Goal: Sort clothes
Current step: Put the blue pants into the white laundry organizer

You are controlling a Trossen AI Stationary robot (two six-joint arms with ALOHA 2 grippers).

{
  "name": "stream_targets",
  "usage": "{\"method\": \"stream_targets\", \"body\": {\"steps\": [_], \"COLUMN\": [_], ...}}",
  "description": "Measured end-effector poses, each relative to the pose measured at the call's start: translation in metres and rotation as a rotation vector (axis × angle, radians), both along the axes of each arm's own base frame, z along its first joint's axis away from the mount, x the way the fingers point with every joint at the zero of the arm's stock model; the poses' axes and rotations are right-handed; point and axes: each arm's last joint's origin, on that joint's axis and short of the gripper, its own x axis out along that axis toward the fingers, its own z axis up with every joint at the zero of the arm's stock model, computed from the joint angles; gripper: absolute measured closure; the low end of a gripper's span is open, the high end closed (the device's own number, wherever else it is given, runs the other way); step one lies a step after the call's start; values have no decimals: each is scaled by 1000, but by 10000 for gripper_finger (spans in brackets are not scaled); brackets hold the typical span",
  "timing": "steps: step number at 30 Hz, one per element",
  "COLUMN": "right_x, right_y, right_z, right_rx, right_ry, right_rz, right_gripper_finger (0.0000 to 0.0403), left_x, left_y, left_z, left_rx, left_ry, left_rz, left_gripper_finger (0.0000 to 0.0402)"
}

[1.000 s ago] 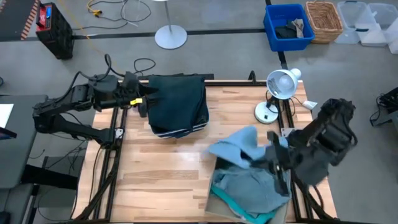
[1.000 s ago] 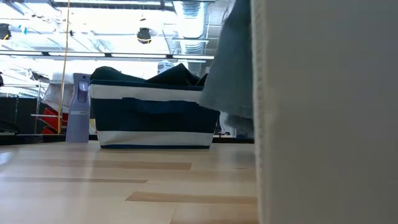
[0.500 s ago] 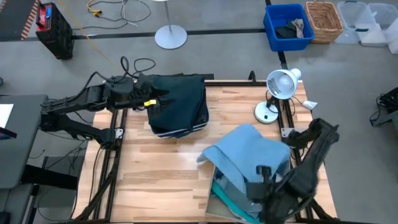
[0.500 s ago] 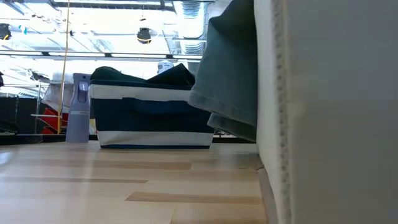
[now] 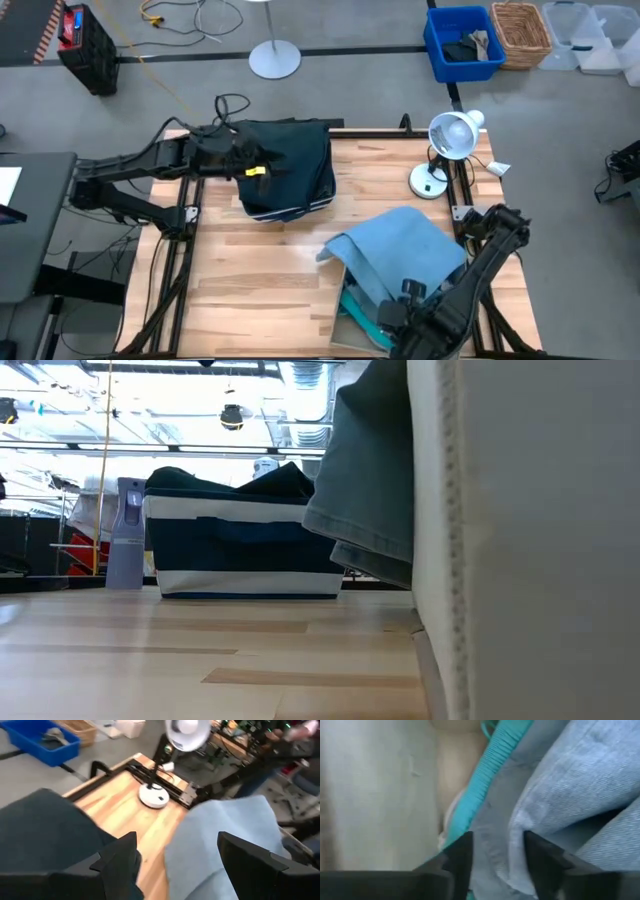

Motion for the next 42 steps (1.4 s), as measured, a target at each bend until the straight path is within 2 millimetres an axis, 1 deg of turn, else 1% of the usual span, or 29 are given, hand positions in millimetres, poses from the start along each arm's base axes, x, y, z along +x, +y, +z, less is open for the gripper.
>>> {"method": "stream_targets", "body": {"steps": [3, 5, 7, 10, 16, 19, 22, 27, 29, 31, 33, 35, 42], "right_x": [-4, -7, -10, -14, -15, -12, 0, 27, 37, 51, 54, 61, 81], "right_y": [0, -2, -2, -6, -24, -41, -62, -100, -110, -119, -122, -130, -145], "right_z": [11, 18, 25, 38, 63, 75, 80, 75, 73, 68, 67, 63, 51], "right_rx": [40, 53, 50, 35, -6, -64, -146, -257, -276, -271, -257, -254, -230], "right_ry": [-42, -77, -129, -229, -407, -503, -552, -508, -481, -452, -420, -389, -319], "right_rz": [9, 15, 37, 45, -29, -107, -198, -294, -275, -252, -208, -197, -142], "right_gripper_finger": [155, 130, 115, 109, 111, 111, 111, 111, 111, 111, 111, 111, 111], "left_x": [9, 16, 24, 36, 60, 68, 72, 72, 70, 68, 63, 57, 27], "left_y": [-1, -1, -1, -1, -8, -13, -15, -15, -14, -12, -10, -9, -5], "left_z": [-4, -10, -16, -26, -46, -54, -59, -59, -57, -56, -51, -47, -27], "left_rx": [15, 25, 45, 57, 70, 71, 57, 93, 110, 112, 116, 122, 145], "left_ry": [20, 54, 84, 129, 205, 228, 242, 244, 242, 237, 228, 220, 180], "left_rz": [-80, -117, -142, -182, -366, -429, -465, -498, -498, -493, -484, -481, -446], "left_gripper_finger": [130, 130, 130, 130, 130, 130, 130, 130, 130, 130, 130, 130, 130]}}
